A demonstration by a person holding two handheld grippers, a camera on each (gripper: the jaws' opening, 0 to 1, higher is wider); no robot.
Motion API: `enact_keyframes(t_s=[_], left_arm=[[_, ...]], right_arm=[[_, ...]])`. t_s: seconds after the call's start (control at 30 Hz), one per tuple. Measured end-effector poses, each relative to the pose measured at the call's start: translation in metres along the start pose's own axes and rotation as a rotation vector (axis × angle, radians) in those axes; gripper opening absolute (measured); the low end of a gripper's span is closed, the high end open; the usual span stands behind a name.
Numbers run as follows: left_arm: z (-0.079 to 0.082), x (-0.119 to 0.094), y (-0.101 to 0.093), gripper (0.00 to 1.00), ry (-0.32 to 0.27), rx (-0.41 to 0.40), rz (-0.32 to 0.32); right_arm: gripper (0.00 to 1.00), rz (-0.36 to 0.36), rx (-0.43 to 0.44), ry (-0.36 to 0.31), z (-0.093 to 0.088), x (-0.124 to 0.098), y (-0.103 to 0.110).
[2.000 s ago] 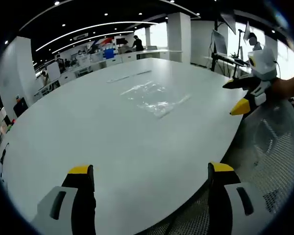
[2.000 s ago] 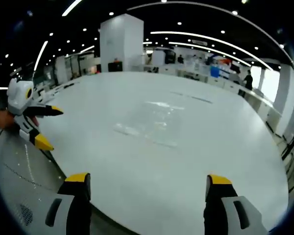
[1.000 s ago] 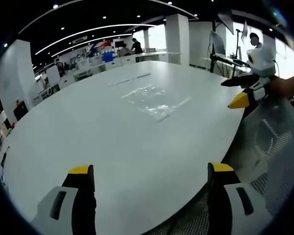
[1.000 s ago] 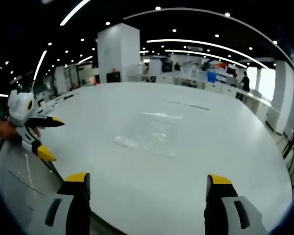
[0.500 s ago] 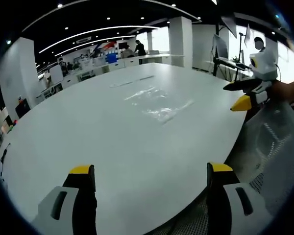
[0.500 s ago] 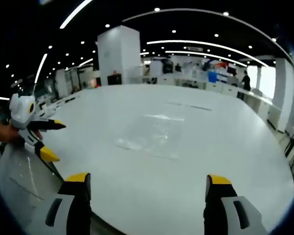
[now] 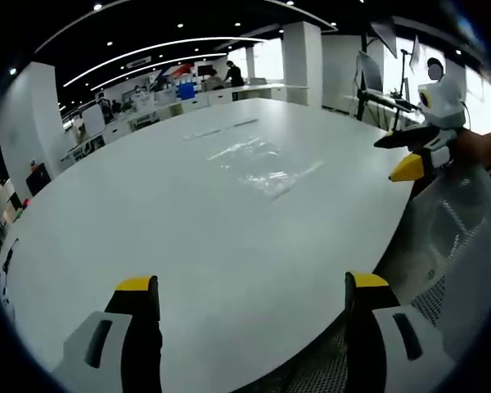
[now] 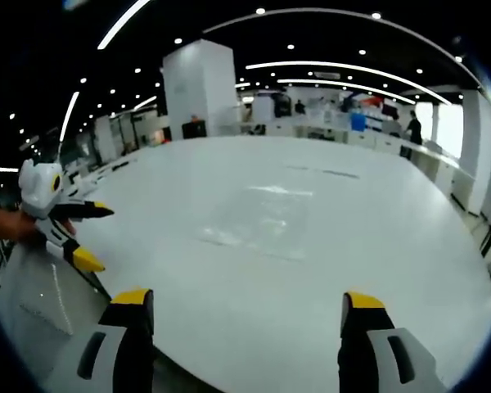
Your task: Open the resealable bag by pulling the two sides of the seal apart until the entire bag opening is separated and visibly accessible.
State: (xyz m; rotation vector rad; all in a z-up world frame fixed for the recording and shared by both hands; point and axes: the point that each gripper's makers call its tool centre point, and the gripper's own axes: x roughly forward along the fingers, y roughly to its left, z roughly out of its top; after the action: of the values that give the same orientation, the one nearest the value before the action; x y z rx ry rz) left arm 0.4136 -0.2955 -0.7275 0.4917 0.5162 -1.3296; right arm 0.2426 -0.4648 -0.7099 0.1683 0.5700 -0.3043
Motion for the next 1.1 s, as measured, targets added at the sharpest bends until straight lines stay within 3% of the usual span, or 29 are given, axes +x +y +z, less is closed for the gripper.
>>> enact_keyframes(t_s=[0.2, 0.77, 1.1], left_arm=[[-0.002, 0.000, -0.002, 0.93, 0.015, 0.007, 0.000], [-0.001, 0.000, -0.006, 0.92, 0.004, 0.001, -0.028], [-0.006, 0.001, -0.012, 0.96, 0.044, 0.023, -0.065]], right_arm=[[0.93, 0.037, -0.008, 0.037, -0.007, 0.001, 0.006], [0.96, -0.005, -0.015, 0.050, -0.009, 0.002, -0.003], [0.96, 0.084, -0.036, 0.034, 0.003, 0.014, -0.002]])
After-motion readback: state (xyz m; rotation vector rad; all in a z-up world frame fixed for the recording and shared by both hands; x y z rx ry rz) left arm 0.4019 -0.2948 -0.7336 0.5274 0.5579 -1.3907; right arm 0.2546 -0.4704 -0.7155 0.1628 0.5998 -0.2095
